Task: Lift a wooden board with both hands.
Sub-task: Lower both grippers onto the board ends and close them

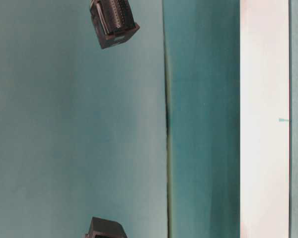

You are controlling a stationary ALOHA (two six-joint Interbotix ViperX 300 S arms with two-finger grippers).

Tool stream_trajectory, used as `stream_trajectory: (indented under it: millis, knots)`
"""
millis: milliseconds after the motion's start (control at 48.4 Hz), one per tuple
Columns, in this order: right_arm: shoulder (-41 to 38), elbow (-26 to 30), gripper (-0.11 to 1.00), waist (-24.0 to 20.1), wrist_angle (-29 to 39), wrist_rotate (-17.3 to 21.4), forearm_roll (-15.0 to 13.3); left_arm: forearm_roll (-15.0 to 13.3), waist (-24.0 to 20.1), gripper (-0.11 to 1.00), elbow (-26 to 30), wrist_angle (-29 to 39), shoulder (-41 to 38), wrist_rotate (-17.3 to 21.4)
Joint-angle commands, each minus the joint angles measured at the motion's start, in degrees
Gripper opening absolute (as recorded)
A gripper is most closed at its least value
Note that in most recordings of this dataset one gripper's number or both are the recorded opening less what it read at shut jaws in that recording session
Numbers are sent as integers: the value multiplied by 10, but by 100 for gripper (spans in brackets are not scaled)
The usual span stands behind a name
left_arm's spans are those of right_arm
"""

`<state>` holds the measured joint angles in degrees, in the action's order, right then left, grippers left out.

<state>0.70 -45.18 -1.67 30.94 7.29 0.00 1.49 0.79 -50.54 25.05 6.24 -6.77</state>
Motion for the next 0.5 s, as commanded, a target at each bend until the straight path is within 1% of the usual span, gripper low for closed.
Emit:
stream_trajectory:
  millis: [0, 207, 475]
  knots:
    - [-7, 4, 21, 0, -2, -1, 2, 1, -2, 18, 5, -4, 4, 1]
    - [0, 6, 21, 2, 2, 5, 8, 1, -2, 18, 8, -1, 5, -3]
    - [40, 11, 21, 14, 27, 12, 10, 1, -9, 18, 13, 15, 36, -8]
